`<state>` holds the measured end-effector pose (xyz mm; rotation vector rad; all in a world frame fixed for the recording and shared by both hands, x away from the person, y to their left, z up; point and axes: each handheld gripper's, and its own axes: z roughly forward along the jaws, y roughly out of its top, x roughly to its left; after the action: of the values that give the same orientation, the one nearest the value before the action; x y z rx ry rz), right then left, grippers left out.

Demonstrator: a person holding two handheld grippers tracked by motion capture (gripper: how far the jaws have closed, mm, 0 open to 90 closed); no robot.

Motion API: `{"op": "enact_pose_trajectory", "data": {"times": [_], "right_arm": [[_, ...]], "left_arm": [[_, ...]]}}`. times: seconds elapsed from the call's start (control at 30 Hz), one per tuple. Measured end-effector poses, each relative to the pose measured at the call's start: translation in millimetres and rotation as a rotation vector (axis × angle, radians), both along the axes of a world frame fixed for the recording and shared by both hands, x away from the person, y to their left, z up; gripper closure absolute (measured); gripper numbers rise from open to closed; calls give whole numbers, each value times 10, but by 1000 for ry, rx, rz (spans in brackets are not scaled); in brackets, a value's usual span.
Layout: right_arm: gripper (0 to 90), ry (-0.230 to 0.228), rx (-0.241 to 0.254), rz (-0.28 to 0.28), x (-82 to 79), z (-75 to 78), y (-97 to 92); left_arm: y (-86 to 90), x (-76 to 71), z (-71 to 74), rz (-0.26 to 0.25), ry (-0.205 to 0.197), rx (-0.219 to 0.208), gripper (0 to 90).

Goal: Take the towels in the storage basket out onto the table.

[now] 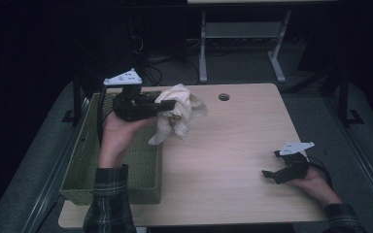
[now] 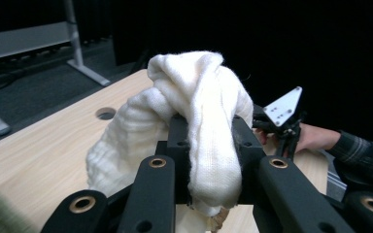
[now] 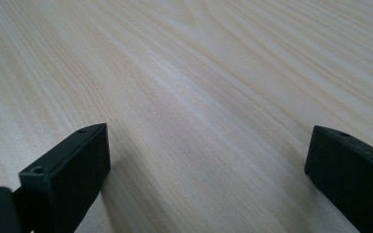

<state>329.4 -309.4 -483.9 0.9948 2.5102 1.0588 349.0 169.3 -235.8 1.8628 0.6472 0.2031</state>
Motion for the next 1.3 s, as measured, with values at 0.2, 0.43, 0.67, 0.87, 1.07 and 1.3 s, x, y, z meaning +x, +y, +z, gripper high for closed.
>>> {"op": "enact_pose_trajectory", "data": {"times": [0.2, 0.43, 0.67, 0.87, 1.07, 1.3], "right_arm": [[22, 0, 0, 0, 0, 0, 0], [22, 0, 0, 0, 0, 0, 0], [22, 1, 1, -1, -1, 0, 1], [22, 0, 0, 0, 0, 0, 0], [22, 0, 0, 0, 0, -1, 0], [22, 0, 0, 0, 0, 0, 0]], "left_arm": [[-326, -2, 7, -71, -13, 4, 750], [-709, -6, -111, -148, 4, 9, 750], [-1016, -20, -284, -201, 26, 55, 750], [-1253, -24, -560, -260, 70, 72, 749], [-1417, -47, -839, -295, 104, 89, 748], [-1489, -26, -1146, -307, 127, 119, 747]]}}
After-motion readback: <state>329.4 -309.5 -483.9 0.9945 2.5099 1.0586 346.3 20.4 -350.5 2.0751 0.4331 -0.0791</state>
